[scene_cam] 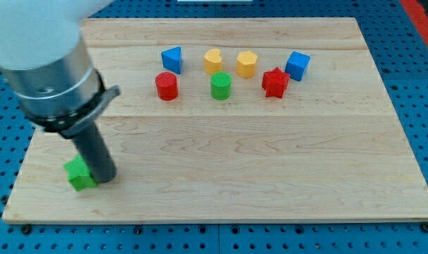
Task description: Point at red circle
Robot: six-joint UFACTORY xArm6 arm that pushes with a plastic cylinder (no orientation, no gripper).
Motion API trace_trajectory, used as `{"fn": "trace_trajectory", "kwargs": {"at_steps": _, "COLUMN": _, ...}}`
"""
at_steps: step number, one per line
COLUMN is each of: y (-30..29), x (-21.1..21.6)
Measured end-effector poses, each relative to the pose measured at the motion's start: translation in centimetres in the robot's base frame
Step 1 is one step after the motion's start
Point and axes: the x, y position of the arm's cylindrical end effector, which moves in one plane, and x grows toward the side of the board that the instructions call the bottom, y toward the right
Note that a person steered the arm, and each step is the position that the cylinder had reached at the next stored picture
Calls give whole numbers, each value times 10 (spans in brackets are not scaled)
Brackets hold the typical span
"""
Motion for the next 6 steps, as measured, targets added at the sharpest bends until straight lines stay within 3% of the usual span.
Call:
{"fn": "trace_trajectory", "kwargs": {"at_steps": 1, "y": -5, "x": 0}}
{"fn": "trace_trajectory", "kwargs": {"at_steps": 4, "y": 4, "x": -170}}
{"fn": "trace_trajectory", "kwargs": {"at_steps": 5, "y": 60, "x": -208}}
{"fn": "trace_trajectory", "kwargs": {"at_steps": 6, "y": 114, "x": -209}}
